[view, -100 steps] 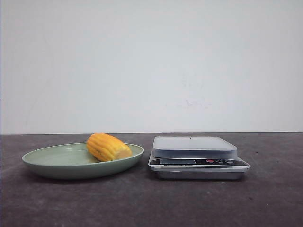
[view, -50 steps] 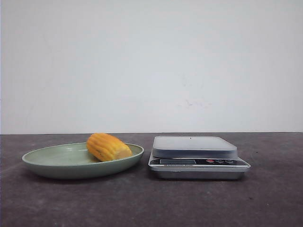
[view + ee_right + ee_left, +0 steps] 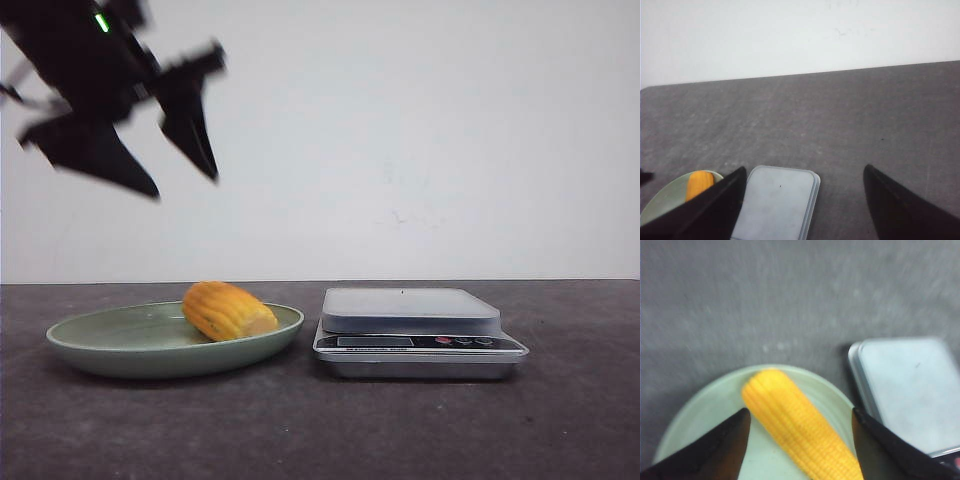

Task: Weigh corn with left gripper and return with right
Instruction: 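Lower the left gripper onto the yellow corn on the green plate and close, then lift the corn with the left gripper and lower it onto the scale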

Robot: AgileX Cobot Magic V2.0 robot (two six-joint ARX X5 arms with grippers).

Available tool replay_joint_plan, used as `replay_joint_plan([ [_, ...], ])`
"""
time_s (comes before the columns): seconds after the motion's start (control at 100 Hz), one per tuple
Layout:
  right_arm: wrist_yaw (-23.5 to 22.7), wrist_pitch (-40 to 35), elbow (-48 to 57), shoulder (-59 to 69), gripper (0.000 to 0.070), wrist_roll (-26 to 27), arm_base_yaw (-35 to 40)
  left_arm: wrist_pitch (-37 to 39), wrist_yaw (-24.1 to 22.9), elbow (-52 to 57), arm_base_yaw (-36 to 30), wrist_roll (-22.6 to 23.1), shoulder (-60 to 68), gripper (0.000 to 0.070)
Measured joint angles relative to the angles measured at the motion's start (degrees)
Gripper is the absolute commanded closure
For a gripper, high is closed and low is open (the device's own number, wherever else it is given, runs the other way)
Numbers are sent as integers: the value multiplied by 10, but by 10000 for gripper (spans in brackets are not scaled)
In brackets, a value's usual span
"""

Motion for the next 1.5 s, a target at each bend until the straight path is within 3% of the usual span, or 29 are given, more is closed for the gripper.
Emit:
replay_joint_plan([
  [0.28,0,-2,0,0,230,-8,0,42,-1,0,-35,-40,106,306],
  [0.69,0,-10,0,0,230,-12,0,28,-15,8,-45,-66,150,318],
  [0.76,0,-10,0,0,230,-12,0,28,-15,8,-45,-66,150,390],
  [0.91,0,-11,0,0,231,-12,0,28,-14,9,-46,-66,150,697],
  [1.24,0,-11,0,0,231,-16,0,-22,-16,12,-47,-55,123,696],
  [1.5,0,-12,0,0,231,-21,0,-52,-27,19,-47,-24,-35,695],
])
